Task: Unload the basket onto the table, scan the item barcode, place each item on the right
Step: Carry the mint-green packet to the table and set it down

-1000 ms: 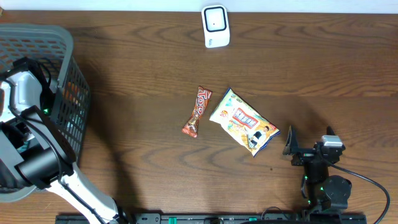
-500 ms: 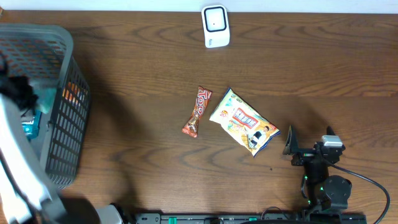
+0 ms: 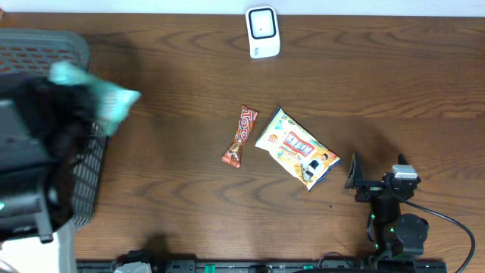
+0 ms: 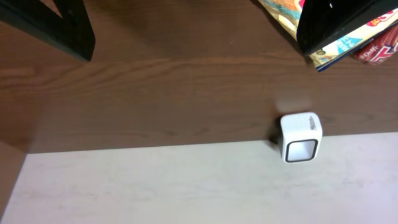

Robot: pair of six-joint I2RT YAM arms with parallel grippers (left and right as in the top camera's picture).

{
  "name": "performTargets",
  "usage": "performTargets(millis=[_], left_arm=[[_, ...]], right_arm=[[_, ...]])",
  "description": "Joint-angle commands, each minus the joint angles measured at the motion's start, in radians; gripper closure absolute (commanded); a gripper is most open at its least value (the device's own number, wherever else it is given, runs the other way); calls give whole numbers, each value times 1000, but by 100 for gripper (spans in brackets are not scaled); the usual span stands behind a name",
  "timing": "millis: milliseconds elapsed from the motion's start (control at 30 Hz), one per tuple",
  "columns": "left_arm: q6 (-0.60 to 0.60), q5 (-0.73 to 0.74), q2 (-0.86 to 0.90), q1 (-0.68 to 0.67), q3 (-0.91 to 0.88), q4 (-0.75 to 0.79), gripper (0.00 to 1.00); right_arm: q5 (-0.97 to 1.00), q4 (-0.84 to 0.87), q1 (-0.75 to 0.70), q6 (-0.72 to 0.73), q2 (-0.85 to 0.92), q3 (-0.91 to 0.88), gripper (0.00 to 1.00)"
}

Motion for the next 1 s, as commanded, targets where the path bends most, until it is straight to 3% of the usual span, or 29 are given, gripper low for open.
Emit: performTargets(millis=[0,233,467,700,733,833,867,967], left_arm=[[144,39,39,-199,-47,-2,92],[235,-44,252,-576,-189,-2,92],[204,-29,528,-736,-229,41,92],[203,107,731,-811,-229,175,92],[203,112,742,-813,-229,178,90],[204,109,753,-811,-229,166,46],[204,109,752,-808,-228,162,37],[212,109,746,-795,-217,146,37]], right_arm=[[1,-3,10,-11,-2,-1,1],[1,-3,10,-11,-2,-1,1],[1,-3,10,-11,-2,-1,1],[1,-3,10,-11,-2,-1,1],[1,-3,10,-11,-2,-1,1],[1,-3,10,-11,-2,-1,1],[1,-3,10,-11,-2,-1,1],[1,-3,10,-11,-2,-1,1]])
